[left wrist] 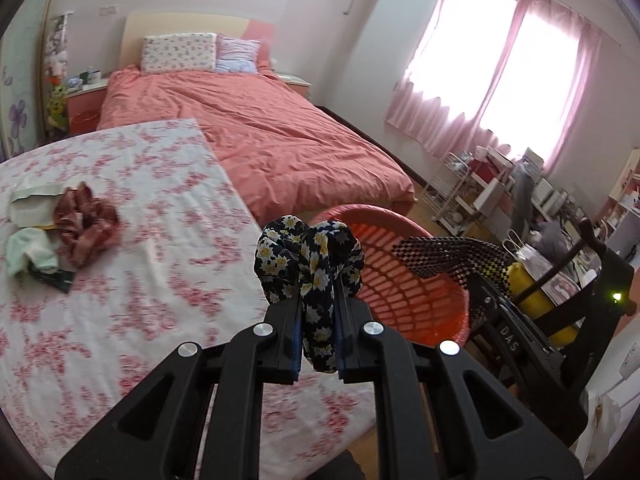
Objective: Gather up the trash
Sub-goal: 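Carry the fabric with the left gripper while the right gripper carries the mesh pad over the basket, then open the left gripper to drop the fabric while the right gripper drops the mesh pad in, then move both open grippers back over the items on the bed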
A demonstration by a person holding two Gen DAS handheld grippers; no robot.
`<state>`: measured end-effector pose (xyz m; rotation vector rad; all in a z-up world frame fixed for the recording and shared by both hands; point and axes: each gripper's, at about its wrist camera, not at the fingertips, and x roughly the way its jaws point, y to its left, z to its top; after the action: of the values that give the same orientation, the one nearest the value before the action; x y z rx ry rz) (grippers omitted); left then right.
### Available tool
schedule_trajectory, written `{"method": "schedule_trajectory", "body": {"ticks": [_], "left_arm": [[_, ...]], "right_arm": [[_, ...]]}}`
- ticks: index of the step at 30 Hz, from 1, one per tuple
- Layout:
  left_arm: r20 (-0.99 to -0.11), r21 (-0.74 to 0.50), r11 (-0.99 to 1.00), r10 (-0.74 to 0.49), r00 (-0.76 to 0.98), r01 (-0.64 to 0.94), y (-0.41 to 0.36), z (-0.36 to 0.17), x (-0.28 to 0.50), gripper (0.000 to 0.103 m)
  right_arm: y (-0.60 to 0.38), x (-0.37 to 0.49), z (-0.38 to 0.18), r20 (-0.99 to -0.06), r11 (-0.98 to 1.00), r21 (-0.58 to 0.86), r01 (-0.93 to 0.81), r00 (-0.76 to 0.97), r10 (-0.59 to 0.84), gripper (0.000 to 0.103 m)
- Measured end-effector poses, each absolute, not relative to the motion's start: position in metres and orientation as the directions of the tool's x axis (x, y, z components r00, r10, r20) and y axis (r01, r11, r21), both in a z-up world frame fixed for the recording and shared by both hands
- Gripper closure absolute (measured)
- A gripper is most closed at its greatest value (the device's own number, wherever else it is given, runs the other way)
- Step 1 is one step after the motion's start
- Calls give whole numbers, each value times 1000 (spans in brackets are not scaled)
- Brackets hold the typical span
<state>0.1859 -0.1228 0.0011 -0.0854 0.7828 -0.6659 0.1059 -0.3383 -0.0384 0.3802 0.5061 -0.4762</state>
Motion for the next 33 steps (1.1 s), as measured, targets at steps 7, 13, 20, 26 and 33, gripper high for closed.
{"method": "schedule_trajectory", "body": {"ticks": [7, 13, 20, 26, 33], "left_arm": [[-636, -320, 768, -608, 475, 554, -147, -5, 184, 91], [-641, -333, 749, -626, 444, 573, -166, -11, 184, 91], [-667, -346, 730, -633, 393, 589, -193, -21, 188, 91], [-710, -336, 742, -604, 361, 580, -205, -37, 190, 63], [-742, -277, 789, -538, 400, 548, -186, -41, 193, 59]], "right_arm": [[-353, 105, -44, -541, 810, 248, 532, 769, -340, 97], [-362, 108, -47, -540, 802, 265, 535, 772, -336, 97], [-375, 113, -56, -552, 793, 299, 531, 774, -310, 93], [-385, 113, -66, -581, 779, 303, 550, 754, -307, 77], [-379, 114, -65, -587, 783, 274, 558, 742, -324, 65]]}}
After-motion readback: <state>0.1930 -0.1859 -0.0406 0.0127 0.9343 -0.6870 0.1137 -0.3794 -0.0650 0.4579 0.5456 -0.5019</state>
